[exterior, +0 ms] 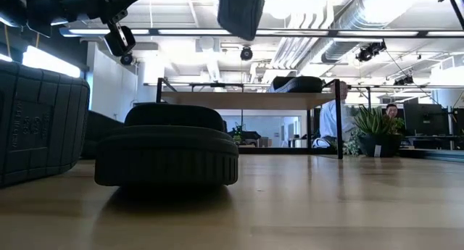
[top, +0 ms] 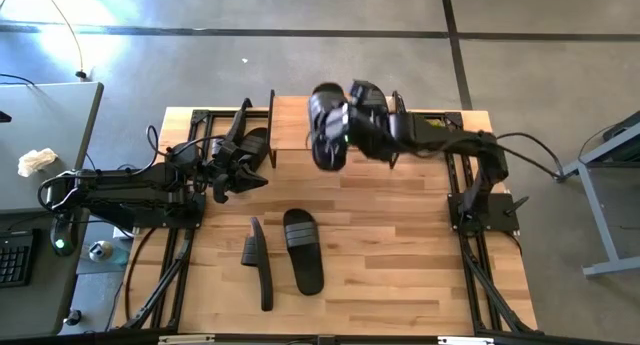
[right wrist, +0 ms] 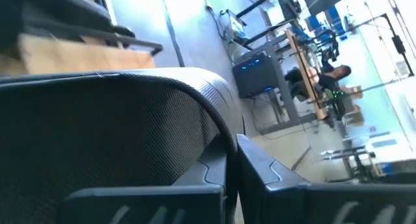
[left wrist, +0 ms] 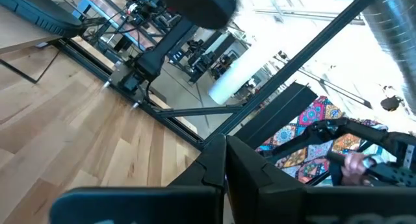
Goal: Pick and place slides into the shelf
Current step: Put the black slipper on the shelf, then put the black slipper under the shelf
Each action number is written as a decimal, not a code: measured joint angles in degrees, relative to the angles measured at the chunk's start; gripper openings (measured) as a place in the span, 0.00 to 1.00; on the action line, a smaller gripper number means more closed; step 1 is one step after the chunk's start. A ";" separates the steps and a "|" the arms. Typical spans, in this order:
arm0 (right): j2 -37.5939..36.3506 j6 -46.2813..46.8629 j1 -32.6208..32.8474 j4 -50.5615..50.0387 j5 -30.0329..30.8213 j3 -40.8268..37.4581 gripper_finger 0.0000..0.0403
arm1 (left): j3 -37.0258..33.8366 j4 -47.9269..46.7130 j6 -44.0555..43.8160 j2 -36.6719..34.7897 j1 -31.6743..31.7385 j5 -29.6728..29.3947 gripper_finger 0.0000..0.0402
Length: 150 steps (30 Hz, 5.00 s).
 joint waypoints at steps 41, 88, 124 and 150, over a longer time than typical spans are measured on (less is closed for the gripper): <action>0.31 -25.97 -19.39 30.42 -8.98 -31.91 0.00 | 0.00 0.00 -0.01 -0.01 0.00 0.00 0.00; -0.26 -19.74 -19.35 26.43 -13.77 -31.93 0.37 | 0.00 0.00 -0.01 -0.02 0.00 0.00 0.00; -16.05 9.44 2.54 12.60 -9.61 -31.93 0.38 | 0.00 -0.02 0.00 0.00 0.00 0.00 0.00; 1.77 37.61 30.72 15.15 -18.51 -31.93 0.38 | 0.00 0.00 0.00 -0.02 0.00 0.00 0.00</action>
